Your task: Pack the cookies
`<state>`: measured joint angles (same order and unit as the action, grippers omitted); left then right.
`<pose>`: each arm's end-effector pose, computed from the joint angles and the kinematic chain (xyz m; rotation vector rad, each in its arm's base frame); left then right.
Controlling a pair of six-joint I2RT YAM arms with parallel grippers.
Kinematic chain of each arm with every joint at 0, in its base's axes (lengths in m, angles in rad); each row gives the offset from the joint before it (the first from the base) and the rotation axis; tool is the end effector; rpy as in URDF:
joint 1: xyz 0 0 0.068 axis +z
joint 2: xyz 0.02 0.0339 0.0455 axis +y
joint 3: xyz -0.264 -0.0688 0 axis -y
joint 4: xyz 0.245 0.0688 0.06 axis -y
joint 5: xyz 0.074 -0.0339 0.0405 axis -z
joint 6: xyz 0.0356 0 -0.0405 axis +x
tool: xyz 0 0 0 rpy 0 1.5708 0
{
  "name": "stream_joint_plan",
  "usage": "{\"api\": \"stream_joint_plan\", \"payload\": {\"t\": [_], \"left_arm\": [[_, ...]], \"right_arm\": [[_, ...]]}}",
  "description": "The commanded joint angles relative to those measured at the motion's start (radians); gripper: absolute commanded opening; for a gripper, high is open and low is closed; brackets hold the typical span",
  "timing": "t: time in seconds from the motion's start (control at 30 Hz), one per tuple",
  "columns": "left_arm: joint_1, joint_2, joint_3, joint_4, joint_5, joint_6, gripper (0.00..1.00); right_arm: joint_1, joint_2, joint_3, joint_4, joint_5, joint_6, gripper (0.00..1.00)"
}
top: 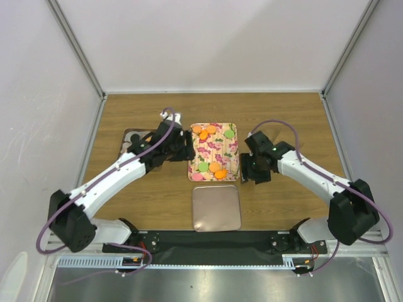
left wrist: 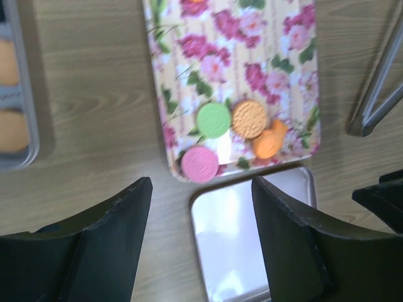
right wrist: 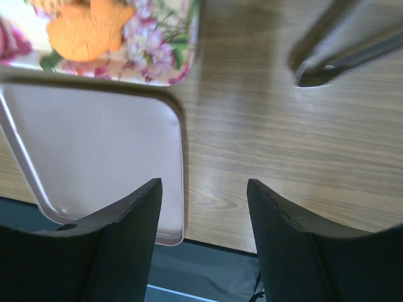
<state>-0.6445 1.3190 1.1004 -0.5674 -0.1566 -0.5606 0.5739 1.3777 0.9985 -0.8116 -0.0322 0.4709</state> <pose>0.2300 -0.1659 0.2974 0.0226 2.3814 -0.4044 0.2175 0.1420 0.2359 -0.1534 2.8077 0.3091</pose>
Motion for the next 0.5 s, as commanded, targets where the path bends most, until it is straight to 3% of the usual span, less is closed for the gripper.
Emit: {"api": "stream_joint_plan", "payload": {"t": [0.0,0.47], "left_arm": [[0.035,-0.111,-0.059,-0.057,-0.02,-0.042,0.71],[0.057,-0.17,-0.126,-0.083,0.028,-0.059,0.71]], "right_arm": [[0.067,0.033,-0.023,0.081,0.031,-0.029,0.62],[0.158,0.17,-0.086,0.221,0.064,-0.025,0.47]]}}
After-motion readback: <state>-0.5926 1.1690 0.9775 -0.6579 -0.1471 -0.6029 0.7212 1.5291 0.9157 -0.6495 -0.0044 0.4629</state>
